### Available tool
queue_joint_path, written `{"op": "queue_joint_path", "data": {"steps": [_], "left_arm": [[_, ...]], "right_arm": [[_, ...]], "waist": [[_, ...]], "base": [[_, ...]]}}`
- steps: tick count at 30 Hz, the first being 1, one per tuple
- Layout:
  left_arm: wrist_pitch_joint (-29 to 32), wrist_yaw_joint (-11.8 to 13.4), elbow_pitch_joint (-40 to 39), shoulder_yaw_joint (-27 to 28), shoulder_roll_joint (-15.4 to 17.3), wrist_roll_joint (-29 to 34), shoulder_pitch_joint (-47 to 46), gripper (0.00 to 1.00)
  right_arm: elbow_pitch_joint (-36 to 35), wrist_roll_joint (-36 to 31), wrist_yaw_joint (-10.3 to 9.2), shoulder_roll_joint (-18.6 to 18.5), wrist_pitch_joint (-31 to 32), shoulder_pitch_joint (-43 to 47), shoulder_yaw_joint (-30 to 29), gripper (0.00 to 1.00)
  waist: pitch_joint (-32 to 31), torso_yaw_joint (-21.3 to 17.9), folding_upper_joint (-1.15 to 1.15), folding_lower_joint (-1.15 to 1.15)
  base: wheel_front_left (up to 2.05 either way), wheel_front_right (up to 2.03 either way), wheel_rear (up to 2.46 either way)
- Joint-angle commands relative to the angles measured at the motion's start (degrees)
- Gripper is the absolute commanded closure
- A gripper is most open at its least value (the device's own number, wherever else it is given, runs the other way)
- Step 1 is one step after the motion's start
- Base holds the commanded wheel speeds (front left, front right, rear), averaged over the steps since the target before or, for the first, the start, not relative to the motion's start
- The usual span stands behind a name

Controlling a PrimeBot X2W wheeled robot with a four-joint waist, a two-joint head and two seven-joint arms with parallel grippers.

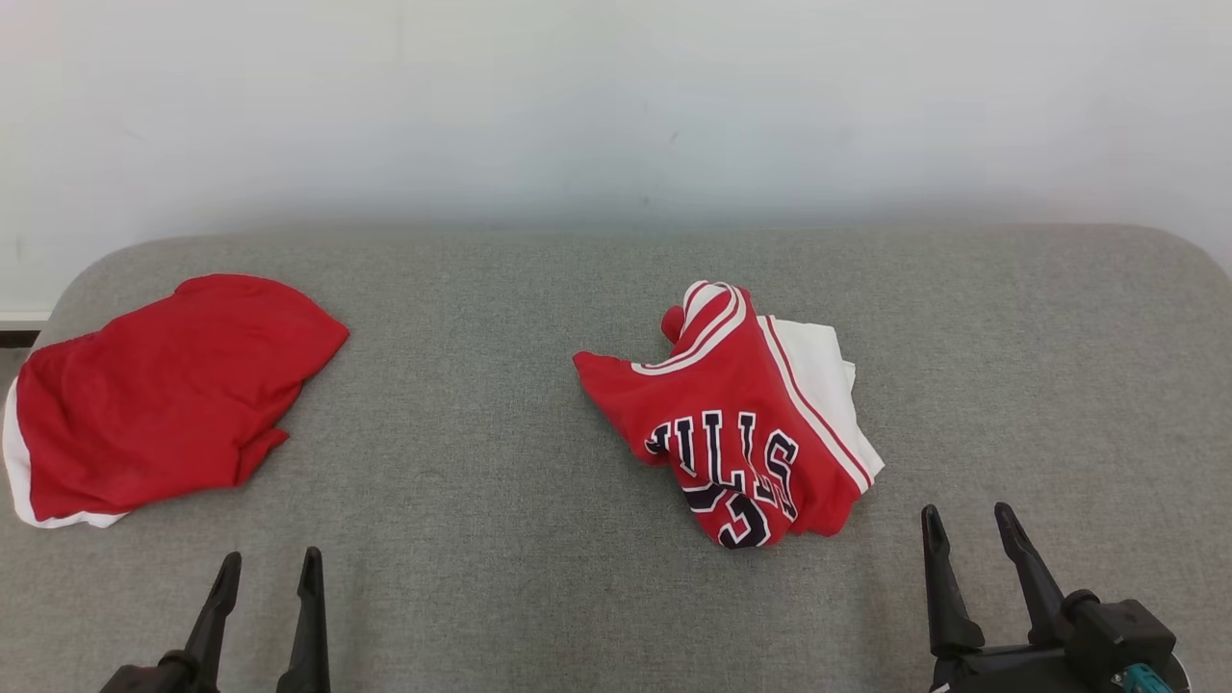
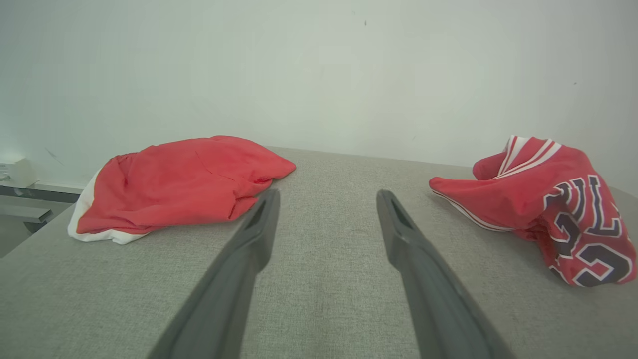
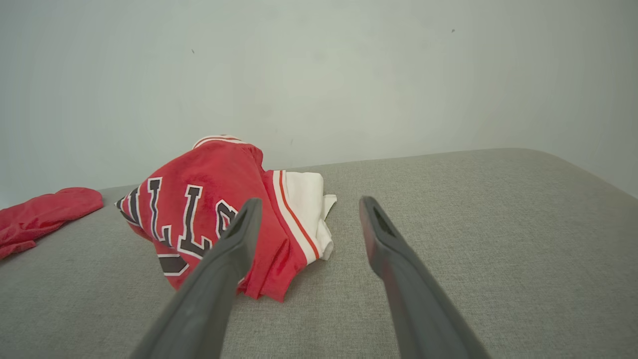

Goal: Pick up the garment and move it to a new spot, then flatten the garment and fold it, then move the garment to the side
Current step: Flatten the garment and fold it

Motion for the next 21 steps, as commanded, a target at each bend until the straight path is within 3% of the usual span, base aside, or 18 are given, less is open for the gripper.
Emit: {"op": "queue_joint_path", "data": {"steps": [1, 21], "left_arm": [[-0.05, -0.4, 0.28, 0.46, -0.27, 0.43, -0.09, 0.0], [-0.05, -2.36, 0.99, 2.77, -2.41, 2.69, -1.49, 0.0]], "right_arm": [[0.16, 0.37, -0.12, -0.28, -0.02, 0.29, -0.1, 0.0], [1.83, 0.48, -0.12, -0.79, -0.37, -0.51, -0.98, 0.0]], "waist": [[0.01, 0.0, 0.0, 0.0], [0.55, -0.28, 0.0, 0.0]], "base": [[0.0, 0.0, 0.0], [0.0, 0.0, 0.0]]}}
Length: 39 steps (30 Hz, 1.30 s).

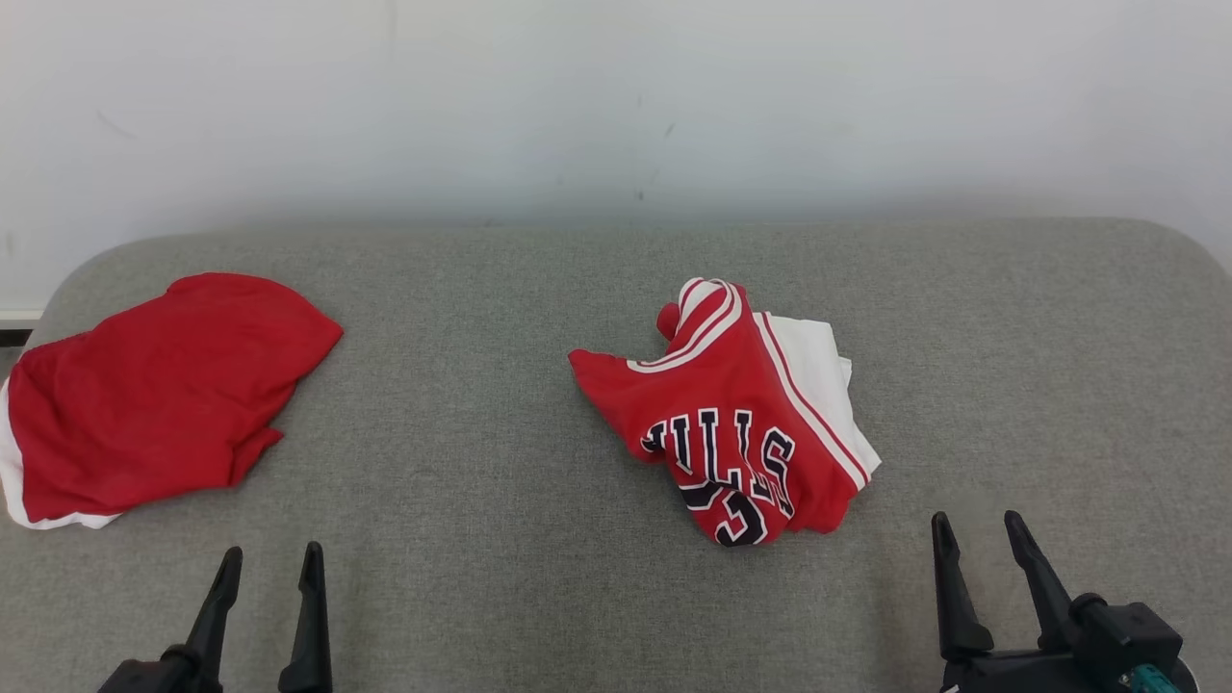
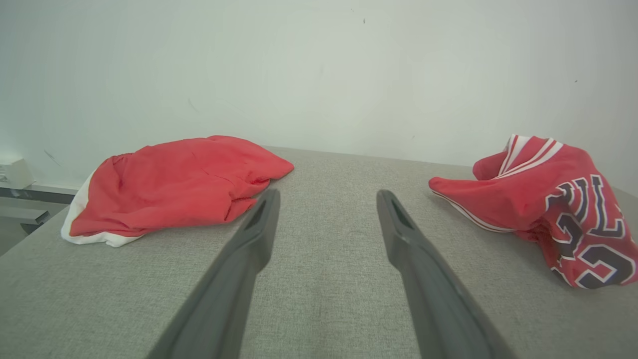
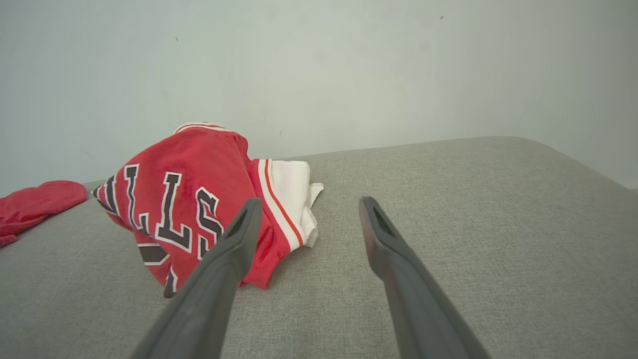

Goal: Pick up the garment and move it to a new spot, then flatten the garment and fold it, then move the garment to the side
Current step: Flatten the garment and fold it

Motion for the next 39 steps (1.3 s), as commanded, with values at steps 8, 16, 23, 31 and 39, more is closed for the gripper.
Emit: {"op": "queue_joint_path", "data": {"steps": [8, 16, 23, 31, 39], "left_arm": [[-0.05, -0.48, -0.46, -0.55, -1.01, 0.09, -2.56, 0.0], [-0.05, -0.77, -0.03, -2.96, -2.0, -0.86, -5.58, 0.0], [-0.05, -0.76, 1.32, -5.02, -2.43, -1.56, -8.43, 0.0], [-0.05, -0.72, 2.2, -6.3, -2.64, -2.62, -10.32, 0.0], [-0.05, -0.73, 3.04, -5.92, -2.67, -2.57, -10.1, 0.0]], "right_arm": [[3.15, -1.2, -0.12, -4.24, 1.57, -7.08, -0.38, 0.0], [14.56, -0.83, -0.12, -9.4, 6.31, -21.43, 2.06, 0.0], [28.47, 1.02, -0.12, -12.38, 8.08, -32.16, 4.64, 0.0], [41.02, 5.0, -0.12, -12.0, 8.38, -37.79, 7.21, 0.54], [45.15, 9.03, -0.13, -12.81, 2.17, -39.73, 10.2, 1.0]], "waist": [[2.56, 1.9, 0.0, 0.0], [7.36, 6.36, 0.0, 0.0], [11.17, 10.69, 0.0, 0.0], [13.44, 12.91, 0.0, 0.0], [12.13, 11.14, 0.0, 0.0]], "base": [[0.0, 0.0, 0.0], [0.0, 0.0, 0.0], [0.0, 0.0, 0.0], [0.0, 0.0, 0.0], [0.0, 0.0, 0.0]]}}
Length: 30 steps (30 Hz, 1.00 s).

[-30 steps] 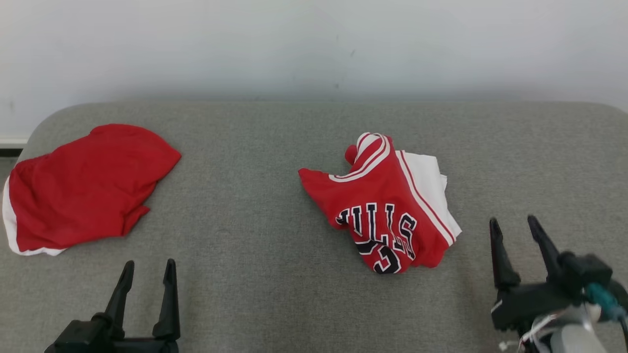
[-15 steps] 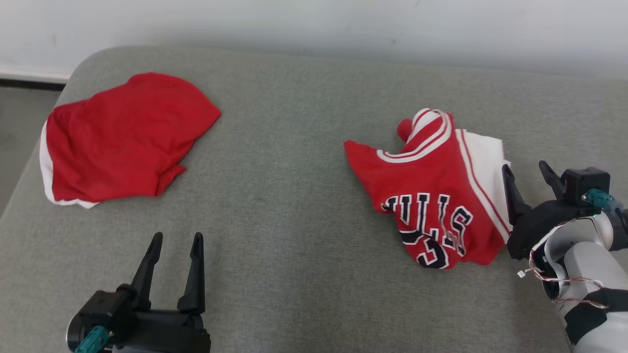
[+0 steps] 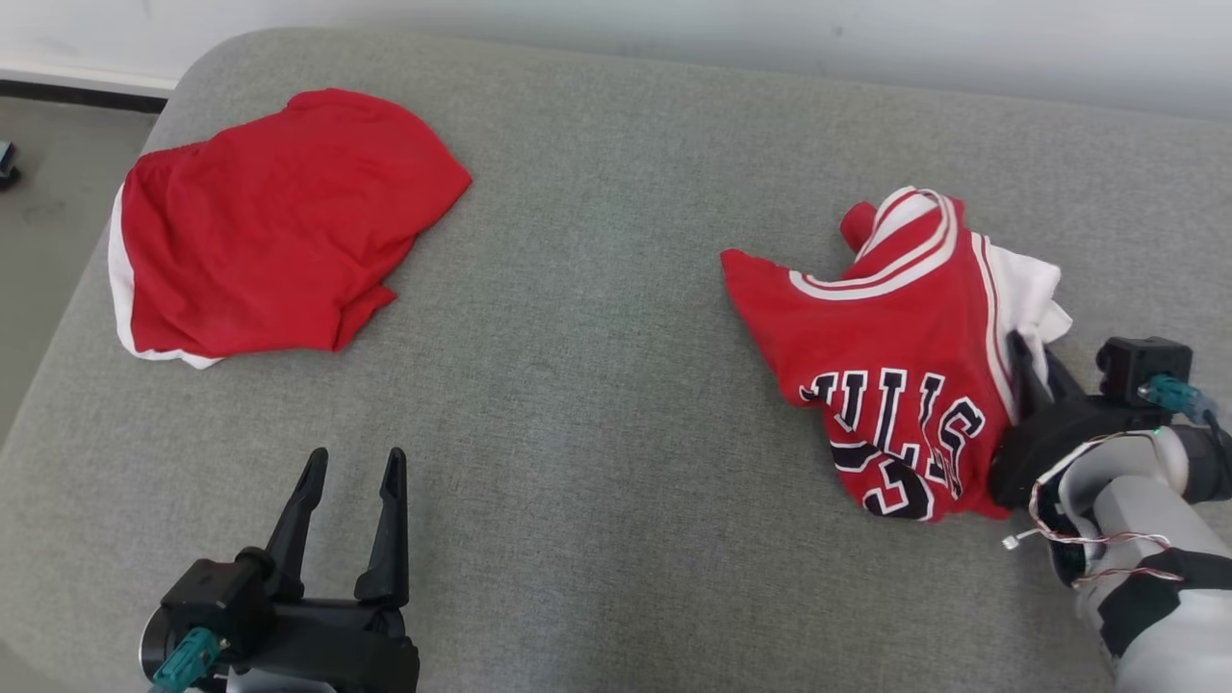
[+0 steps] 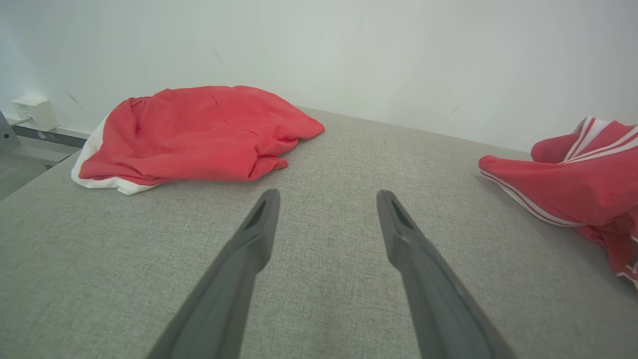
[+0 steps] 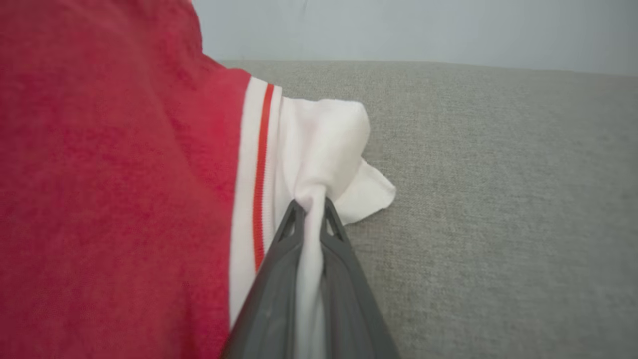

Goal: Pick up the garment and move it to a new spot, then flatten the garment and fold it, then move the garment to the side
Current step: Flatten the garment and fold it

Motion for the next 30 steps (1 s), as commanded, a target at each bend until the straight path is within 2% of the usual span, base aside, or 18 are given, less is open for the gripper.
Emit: {"op": "queue_joint_path", "data": {"steps": [1, 8, 11, 17, 23, 30], "left_arm": [[-0.05, 0.13, 0.21, 0.2, -0.02, 0.18, -0.2, 0.0], [-0.05, 0.13, 0.1, 0.37, -0.02, 0.63, 1.36, 0.0], [-0.05, 0.12, 0.02, 0.2, -0.01, 0.63, 1.73, 0.0], [-0.05, 0.12, 0.23, 0.56, -0.03, 0.47, 2.67, 0.0], [-0.05, 0.12, 0.51, 1.6, -0.03, -0.07, 4.93, 0.0], [-0.05, 0.12, 0.02, 2.5, -0.03, -0.4, 6.78, 0.0]], "right_arm": [[0.57, 0.83, -0.14, -1.38, -1.41, -0.71, 0.16, 1.0], [0.26, 2.3, -0.14, -5.17, -3.19, -1.25, -0.12, 1.0], [-1.05, 3.0, -0.14, -8.24, -3.4, -2.14, -1.58, 1.0], [-9.57, 1.11, -0.14, -12.14, -3.43, -2.35, -5.22, 1.0], [-22.68, -2.34, -0.14, -7.33, -3.33, 2.0, -2.92, 1.0], [-33.06, -3.02, -0.13, -0.94, -3.33, 9.93, 6.27, 1.0]], "waist": [[-1.66, -1.59, -0.01, -0.01], [-4.77, -4.33, -0.01, -0.01], [-5.59, -5.25, -0.01, -0.01], [-7.31, -6.25, -0.01, -0.01], [-11.1, -6.43, -0.01, -0.01], [-13.53, -5.02, -0.01, -0.01]], "base": [[0.0, 0.0, 0.0], [0.0, 0.0, 0.0], [0.0, 0.0, 0.0], [0.0, 0.0, 0.0], [0.0, 0.0, 0.0], [0.0, 0.0, 0.0]]}}
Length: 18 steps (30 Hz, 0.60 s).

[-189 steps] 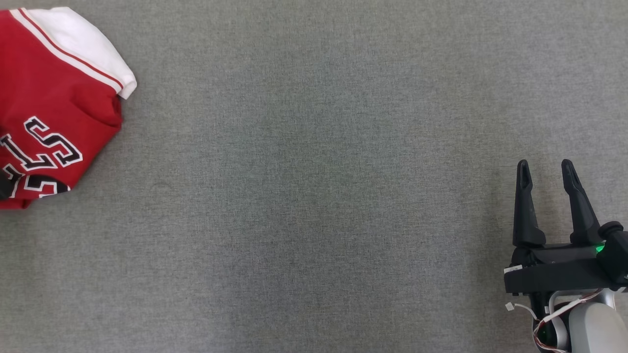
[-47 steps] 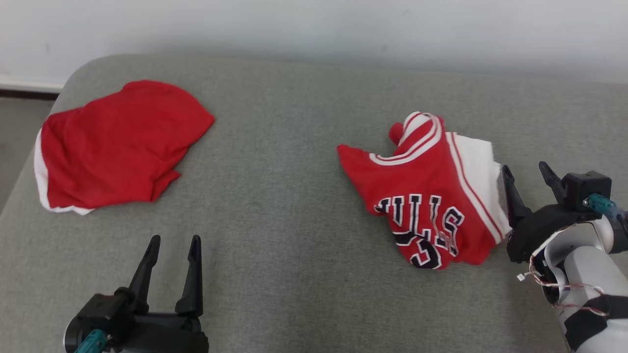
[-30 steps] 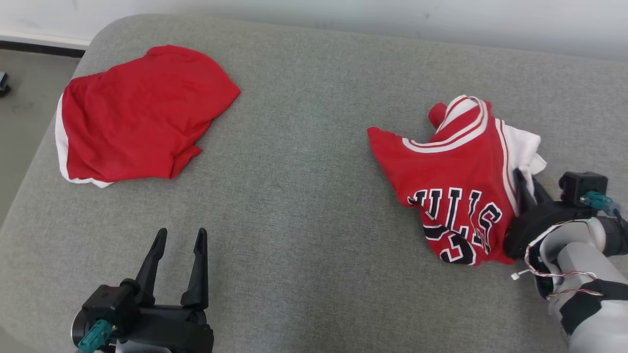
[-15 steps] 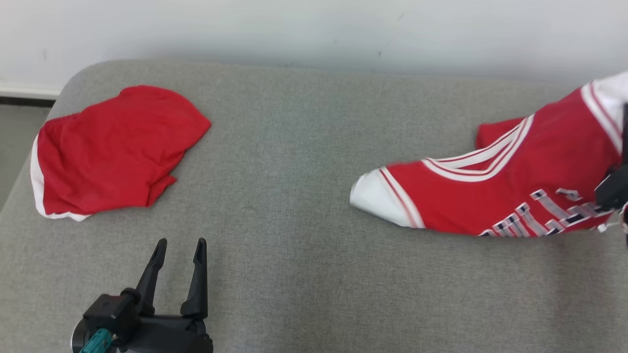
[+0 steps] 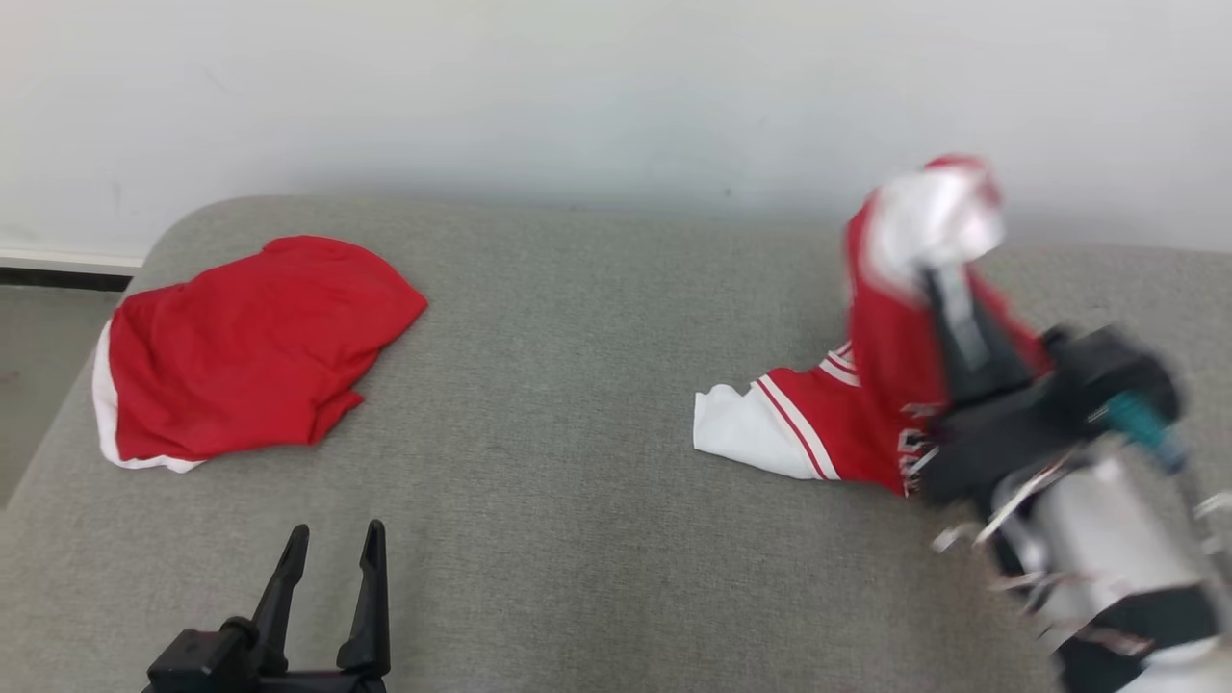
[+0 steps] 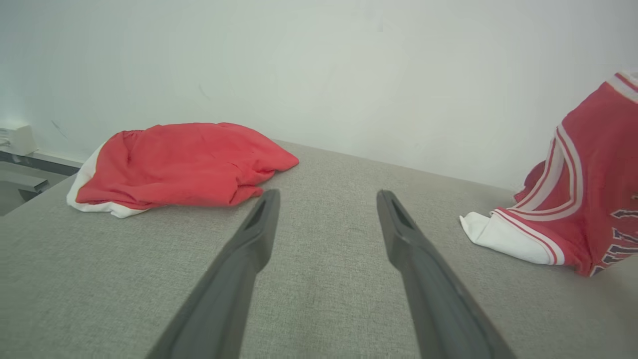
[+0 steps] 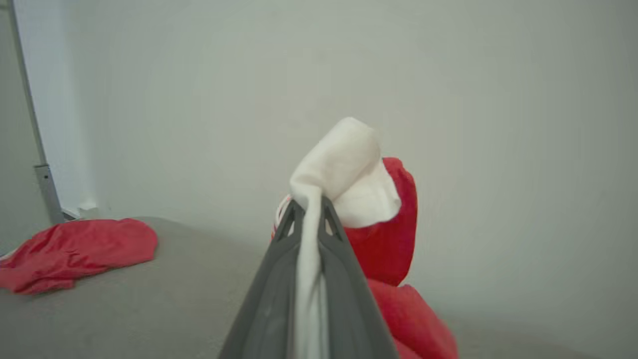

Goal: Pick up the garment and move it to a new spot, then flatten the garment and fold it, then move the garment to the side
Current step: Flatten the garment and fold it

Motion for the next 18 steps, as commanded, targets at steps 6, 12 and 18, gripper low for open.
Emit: {"op": "queue_joint_path", "data": {"steps": [6, 12, 18], "left_arm": [[-0.05, 0.12, -0.36, 0.14, -0.01, -0.76, 0.76, 0.0], [-0.05, 0.12, 0.06, -0.19, 0.0, -1.24, -0.34, 0.0], [-0.05, 0.12, 0.38, -0.46, -0.01, -1.61, -0.81, 0.0]], "right_arm": [[-2.05, -1.28, -0.13, 4.9, -0.03, 6.17, 10.58, 1.0], [2.01, -2.96, -0.13, 10.47, -0.03, 8.67, 18.32, 1.0], [8.77, -1.56, -0.12, 13.46, -0.03, 9.93, 24.28, 0.08]], "waist": [[-0.21, 2.65, 0.0, 0.01], [0.69, 4.22, 0.0, 0.01], [0.94, 5.3, 0.0, 0.01]], "base": [[0.0, 0.0, 0.0], [0.0, 0.0, 0.0], [0.0, 0.0, 0.0]]}}
